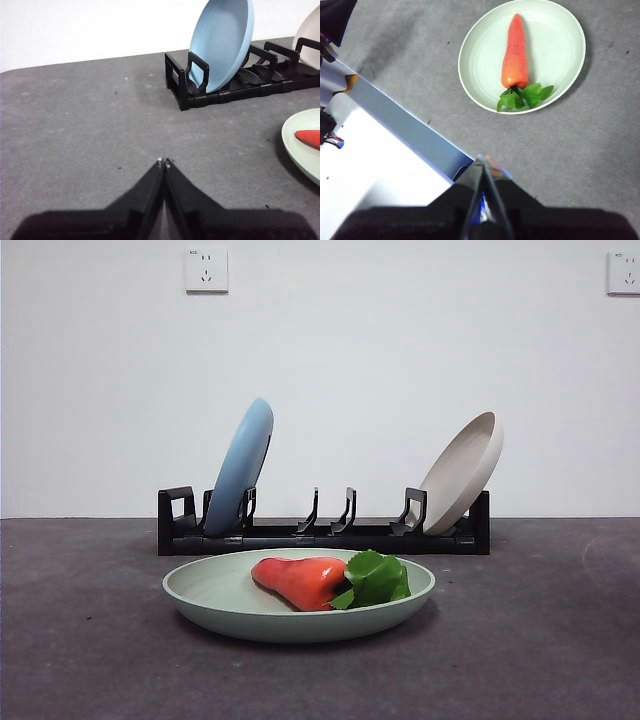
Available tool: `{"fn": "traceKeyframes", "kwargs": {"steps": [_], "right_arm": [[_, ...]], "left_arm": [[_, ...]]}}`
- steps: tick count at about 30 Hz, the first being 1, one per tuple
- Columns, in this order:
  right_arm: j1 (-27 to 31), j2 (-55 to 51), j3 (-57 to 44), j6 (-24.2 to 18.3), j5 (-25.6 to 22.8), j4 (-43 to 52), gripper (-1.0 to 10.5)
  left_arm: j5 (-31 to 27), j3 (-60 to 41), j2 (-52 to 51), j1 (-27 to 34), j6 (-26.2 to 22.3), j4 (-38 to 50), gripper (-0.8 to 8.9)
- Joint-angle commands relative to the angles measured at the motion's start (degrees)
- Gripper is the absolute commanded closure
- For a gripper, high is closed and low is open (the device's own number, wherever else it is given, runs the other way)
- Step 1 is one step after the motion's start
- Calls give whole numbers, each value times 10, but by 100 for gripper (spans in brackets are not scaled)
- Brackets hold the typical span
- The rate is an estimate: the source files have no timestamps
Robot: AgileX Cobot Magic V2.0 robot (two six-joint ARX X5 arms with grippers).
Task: Take the green plate from the plate rack,put the plate on the table,take the carrot from the table,put the carrot in the plate
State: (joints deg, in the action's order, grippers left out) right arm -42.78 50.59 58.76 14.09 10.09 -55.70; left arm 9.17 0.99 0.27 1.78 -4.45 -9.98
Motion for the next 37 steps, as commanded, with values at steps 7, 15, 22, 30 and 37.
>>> {"fn": "traceKeyframes", "kwargs": {"steps": [7, 15, 22, 30, 37], "right_arm": [[-1, -1, -3, -2, 1, 3, 945], [5, -11, -3, -3, -2, 1, 945], [121, -80, -7, -88, -14, 37, 945], [324, -226, -154, -123, -14, 229, 945], [380, -369, -382, -125, -13, 392, 945]], "left_arm": [[0, -8, -2, 2, 4, 1, 816], [0, -8, -2, 2, 4, 1, 817], [0, -8, -2, 2, 4, 1, 816], [0, -8, -2, 2, 4, 1, 817], [0, -8, -2, 2, 4, 1, 817]]}}
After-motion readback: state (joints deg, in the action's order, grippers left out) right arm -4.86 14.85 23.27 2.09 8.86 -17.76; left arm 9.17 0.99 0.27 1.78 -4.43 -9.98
